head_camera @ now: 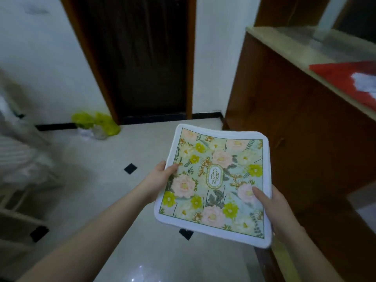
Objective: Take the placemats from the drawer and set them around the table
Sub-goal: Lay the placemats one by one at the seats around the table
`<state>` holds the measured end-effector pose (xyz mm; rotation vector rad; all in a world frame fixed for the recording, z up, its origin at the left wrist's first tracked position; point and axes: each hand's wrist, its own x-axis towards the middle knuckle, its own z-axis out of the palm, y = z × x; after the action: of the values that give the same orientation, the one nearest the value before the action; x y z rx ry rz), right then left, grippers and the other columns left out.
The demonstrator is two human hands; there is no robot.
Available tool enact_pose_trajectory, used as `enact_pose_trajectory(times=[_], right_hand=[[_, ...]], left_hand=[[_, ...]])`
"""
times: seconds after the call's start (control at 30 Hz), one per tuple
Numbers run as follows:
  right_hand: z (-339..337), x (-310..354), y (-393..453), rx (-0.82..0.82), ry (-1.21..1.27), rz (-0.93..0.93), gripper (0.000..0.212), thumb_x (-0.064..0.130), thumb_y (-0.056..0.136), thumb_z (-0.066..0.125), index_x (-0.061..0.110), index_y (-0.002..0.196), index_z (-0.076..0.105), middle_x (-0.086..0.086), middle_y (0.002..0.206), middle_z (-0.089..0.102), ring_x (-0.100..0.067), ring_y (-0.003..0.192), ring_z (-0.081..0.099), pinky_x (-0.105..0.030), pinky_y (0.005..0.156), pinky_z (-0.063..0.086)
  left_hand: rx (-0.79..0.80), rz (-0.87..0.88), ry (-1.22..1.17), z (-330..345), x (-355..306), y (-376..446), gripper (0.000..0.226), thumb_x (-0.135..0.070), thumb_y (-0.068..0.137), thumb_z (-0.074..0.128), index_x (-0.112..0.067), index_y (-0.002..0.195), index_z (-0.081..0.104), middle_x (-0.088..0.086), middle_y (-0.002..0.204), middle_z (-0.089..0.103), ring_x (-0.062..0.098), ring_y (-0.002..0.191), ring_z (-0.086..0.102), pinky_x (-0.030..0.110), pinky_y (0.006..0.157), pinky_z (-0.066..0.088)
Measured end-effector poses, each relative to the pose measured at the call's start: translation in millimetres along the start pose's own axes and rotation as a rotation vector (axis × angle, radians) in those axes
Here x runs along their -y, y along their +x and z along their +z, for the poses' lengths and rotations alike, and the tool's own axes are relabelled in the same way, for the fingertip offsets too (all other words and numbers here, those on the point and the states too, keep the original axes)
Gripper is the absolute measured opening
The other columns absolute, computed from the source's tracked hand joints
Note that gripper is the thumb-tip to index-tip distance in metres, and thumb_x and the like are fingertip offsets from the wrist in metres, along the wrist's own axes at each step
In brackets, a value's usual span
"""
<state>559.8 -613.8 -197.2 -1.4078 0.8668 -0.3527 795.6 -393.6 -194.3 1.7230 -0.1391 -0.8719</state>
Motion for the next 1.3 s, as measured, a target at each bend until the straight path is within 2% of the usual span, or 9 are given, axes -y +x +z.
enact_pose_trajectory(times=[0.13, 0.23, 0.53, 0.63, 0.73, 0.9, 1.0, 1.2, 1.3], right_hand=[[125.8, 17.0, 4.7, 0.153, -0.106, -0.079, 0.017, 0.034, 0.095, 0.061, 0.030, 0.111, 0.066, 0.000, 0.105, 0.075, -0.023, 0.092, 0.073, -0.050, 0.082, 0.059], [219.0, 29.0, -6.4, 0.270, -0.149, -0.126, 0.011, 0.031, 0.097, 0.058, 0.028, 0.103, 0.067, 0.002, 0.098, 0.075, -0.016, 0.084, 0.074, -0.033, 0.070, 0.060], [440.9, 46.7, -58.9, 0.667, -0.211, -0.169, 0.017, 0.031, 0.098, 0.057, 0.021, 0.108, 0.068, -0.002, 0.097, 0.077, -0.024, 0.087, 0.074, -0.045, 0.079, 0.059], [503.7, 48.9, -76.1, 0.797, -0.251, -0.187, 0.017, 0.028, 0.098, 0.057, 0.018, 0.107, 0.067, -0.004, 0.095, 0.077, -0.023, 0.082, 0.075, -0.039, 0.070, 0.060], [563.6, 47.5, -93.4, 0.929, -0.286, -0.191, 0.019, 0.030, 0.097, 0.059, 0.017, 0.107, 0.068, -0.005, 0.096, 0.077, -0.026, 0.084, 0.075, -0.046, 0.076, 0.060], [660.9, 42.5, -126.4, 1.152, -0.339, -0.177, 0.024, 0.030, 0.097, 0.059, 0.013, 0.110, 0.068, -0.007, 0.096, 0.077, -0.027, 0.084, 0.075, -0.045, 0.076, 0.060], [710.4, 44.2, -149.8, 1.277, -0.349, -0.181, 0.018, 0.027, 0.097, 0.060, 0.014, 0.107, 0.068, -0.004, 0.094, 0.077, -0.023, 0.082, 0.075, -0.035, 0.066, 0.060], [798.8, 36.6, -194.0, 1.508, -0.457, -0.163, 0.020, 0.030, 0.095, 0.062, 0.018, 0.110, 0.067, -0.004, 0.097, 0.076, -0.027, 0.085, 0.074, -0.050, 0.078, 0.059], [829.9, 30.4, -228.9, 1.621, -0.505, -0.169, 0.018, 0.027, 0.096, 0.060, 0.016, 0.109, 0.066, -0.004, 0.095, 0.076, -0.024, 0.080, 0.075, -0.041, 0.069, 0.060]], left_hand=[[-0.195, 0.004, -0.125, -129.6, 30.2, -38.4, 0.026, -0.036, 0.099, 0.057, -0.020, 0.119, 0.056, 0.013, 0.105, 0.075, 0.032, 0.088, 0.074, 0.052, 0.080, 0.060], [-0.332, 0.013, -0.218, -215.3, 49.3, -74.6, 0.018, -0.034, 0.100, 0.057, -0.022, 0.114, 0.058, 0.013, 0.101, 0.076, 0.032, 0.086, 0.075, 0.047, 0.075, 0.061], [-0.757, 0.059, -0.319, -391.2, 101.6, -200.8, 0.022, -0.037, 0.099, 0.059, -0.020, 0.111, 0.062, 0.008, 0.099, 0.076, 0.029, 0.087, 0.074, 0.050, 0.082, 0.059], [-0.894, 0.056, -0.386, -423.9, 121.0, -239.0, 0.020, -0.033, 0.100, 0.057, -0.017, 0.112, 0.061, 0.008, 0.098, 0.075, 0.024, 0.082, 0.074, 0.037, 0.067, 0.060], [-1.005, 0.060, -0.472, -450.0, 139.8, -273.5, 0.019, -0.029, 0.101, 0.057, -0.017, 0.114, 0.062, 0.007, 0.093, 0.076, 0.021, 0.073, 0.075, 0.031, 0.057, 0.057], [-1.218, 0.052, -0.530, -489.6, 169.1, -324.0, 0.021, -0.029, 0.099, 0.060, -0.017, 0.116, 0.063, 0.007, 0.096, 0.078, 0.027, 0.083, 0.075, 0.042, 0.073, 0.060], [-1.344, 0.036, -0.588, -506.3, 182.2, -348.5, 0.014, -0.026, 0.099, 0.059, -0.020, 0.111, 0.064, 0.006, 0.091, 0.078, 0.024, 0.076, 0.075, 0.037, 0.068, 0.059], [-1.574, -0.005, -0.726, -517.4, 207.7, -393.7, 0.015, -0.027, 0.099, 0.060, -0.021, 0.113, 0.061, 0.009, 0.094, 0.076, 0.022, 0.069, 0.074, 0.032, 0.056, 0.057], [-1.690, -0.025, -0.782, -510.9, 221.1, -420.8, 0.017, -0.027, 0.099, 0.060, -0.020, 0.114, 0.062, 0.011, 0.095, 0.076, 0.025, 0.072, 0.074, 0.036, 0.058, 0.059]])
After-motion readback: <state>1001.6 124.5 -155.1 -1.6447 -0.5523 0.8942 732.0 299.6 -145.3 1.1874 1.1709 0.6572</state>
